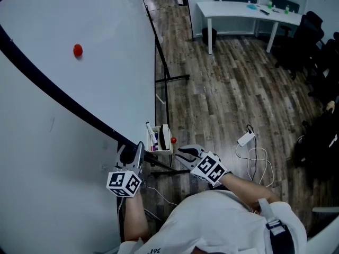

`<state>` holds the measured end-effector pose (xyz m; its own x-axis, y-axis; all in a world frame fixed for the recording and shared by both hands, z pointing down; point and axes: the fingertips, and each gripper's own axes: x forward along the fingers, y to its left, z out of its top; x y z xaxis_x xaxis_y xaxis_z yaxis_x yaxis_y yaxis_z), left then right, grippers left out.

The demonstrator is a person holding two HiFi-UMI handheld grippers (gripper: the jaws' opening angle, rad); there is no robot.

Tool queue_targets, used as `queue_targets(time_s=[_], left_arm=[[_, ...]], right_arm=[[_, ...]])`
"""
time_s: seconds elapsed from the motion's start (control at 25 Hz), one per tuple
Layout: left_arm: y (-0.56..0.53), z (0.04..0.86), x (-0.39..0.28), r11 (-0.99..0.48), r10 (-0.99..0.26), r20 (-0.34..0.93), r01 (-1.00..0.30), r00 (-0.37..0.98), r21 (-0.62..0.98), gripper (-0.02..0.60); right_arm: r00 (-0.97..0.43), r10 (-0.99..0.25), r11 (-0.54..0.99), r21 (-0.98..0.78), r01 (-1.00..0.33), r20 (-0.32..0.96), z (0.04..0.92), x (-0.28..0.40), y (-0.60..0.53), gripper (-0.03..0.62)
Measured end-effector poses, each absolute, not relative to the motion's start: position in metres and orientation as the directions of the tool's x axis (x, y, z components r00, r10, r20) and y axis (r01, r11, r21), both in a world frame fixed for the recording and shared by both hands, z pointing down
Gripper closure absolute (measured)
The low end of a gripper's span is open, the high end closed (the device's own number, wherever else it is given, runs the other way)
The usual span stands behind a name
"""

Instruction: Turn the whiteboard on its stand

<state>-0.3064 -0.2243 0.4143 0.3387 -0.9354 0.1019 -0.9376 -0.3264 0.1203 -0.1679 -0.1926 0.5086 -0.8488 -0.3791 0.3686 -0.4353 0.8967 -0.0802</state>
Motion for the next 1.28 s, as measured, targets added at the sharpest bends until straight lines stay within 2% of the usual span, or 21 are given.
queue_targets(time_s=[0.6, 0.96, 1.28], left_arm=[[-0.214, 0.385, -0.302, -0.338, -0.928, 0.121, -0.933, 0.353, 0.124, 0.397], [-0.162, 0.431, -0.282, -0.337, -0.930, 0.108, -0.933, 0.351, 0.125, 0.397], [-0.151, 0.428, -0.275, -0.348, -0.926, 0.111, -0.930, 0.361, 0.121, 0.397]], right_arm=[[-0.851, -0.372, 0.899, -0.084, -0.429, 0.371, 0.477, -0.177, -0.203, 0.493], [-0.854, -0.363, 0.908, -0.064, -0.414, 0.372, 0.522, -0.166, -0.170, 0.493], [-0.854, -0.364, 0.908, -0.062, -0.414, 0.373, 0.519, -0.165, -0.172, 0.493]])
